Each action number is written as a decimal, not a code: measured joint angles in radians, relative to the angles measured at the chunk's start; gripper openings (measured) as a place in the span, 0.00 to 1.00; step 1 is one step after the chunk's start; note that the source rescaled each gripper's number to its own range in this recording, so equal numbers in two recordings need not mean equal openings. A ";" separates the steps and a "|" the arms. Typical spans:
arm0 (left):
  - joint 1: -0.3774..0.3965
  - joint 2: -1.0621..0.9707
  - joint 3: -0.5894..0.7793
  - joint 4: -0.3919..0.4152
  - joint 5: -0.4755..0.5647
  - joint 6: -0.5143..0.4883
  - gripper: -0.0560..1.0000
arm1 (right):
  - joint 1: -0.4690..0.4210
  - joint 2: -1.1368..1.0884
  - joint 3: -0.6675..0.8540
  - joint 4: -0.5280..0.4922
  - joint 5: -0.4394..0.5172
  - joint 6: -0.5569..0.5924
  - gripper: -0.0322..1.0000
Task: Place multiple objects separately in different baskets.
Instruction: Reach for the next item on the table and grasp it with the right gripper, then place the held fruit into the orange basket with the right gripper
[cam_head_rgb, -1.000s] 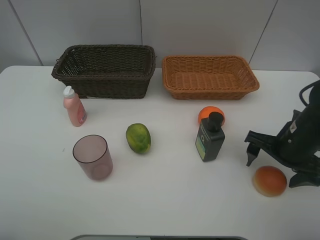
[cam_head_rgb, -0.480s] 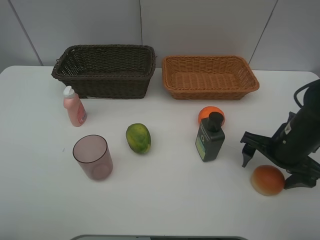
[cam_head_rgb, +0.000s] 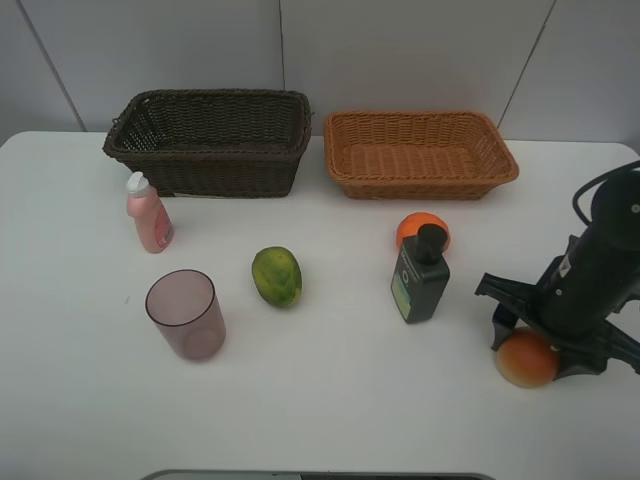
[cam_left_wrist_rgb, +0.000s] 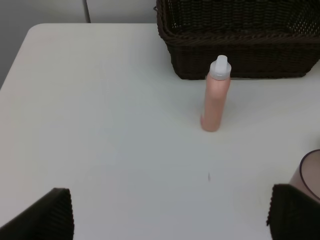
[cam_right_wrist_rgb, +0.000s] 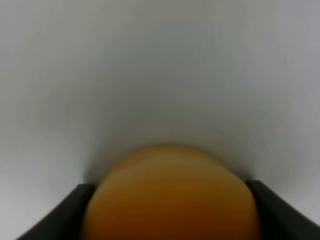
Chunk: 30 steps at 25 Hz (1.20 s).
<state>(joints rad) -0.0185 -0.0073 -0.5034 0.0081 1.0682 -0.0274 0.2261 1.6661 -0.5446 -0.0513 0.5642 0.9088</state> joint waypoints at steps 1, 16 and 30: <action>0.000 0.000 0.000 0.000 0.000 0.000 1.00 | 0.000 0.000 0.000 0.000 0.000 0.000 0.40; 0.000 0.000 0.000 0.000 0.000 0.000 1.00 | 0.000 0.000 0.000 0.000 -0.004 -0.002 0.40; 0.000 0.000 0.000 0.000 0.000 0.000 1.00 | 0.000 -0.209 -0.248 -0.076 0.371 -0.317 0.40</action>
<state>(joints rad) -0.0185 -0.0073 -0.5034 0.0081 1.0682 -0.0274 0.2261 1.4574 -0.7923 -0.1271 0.9351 0.5916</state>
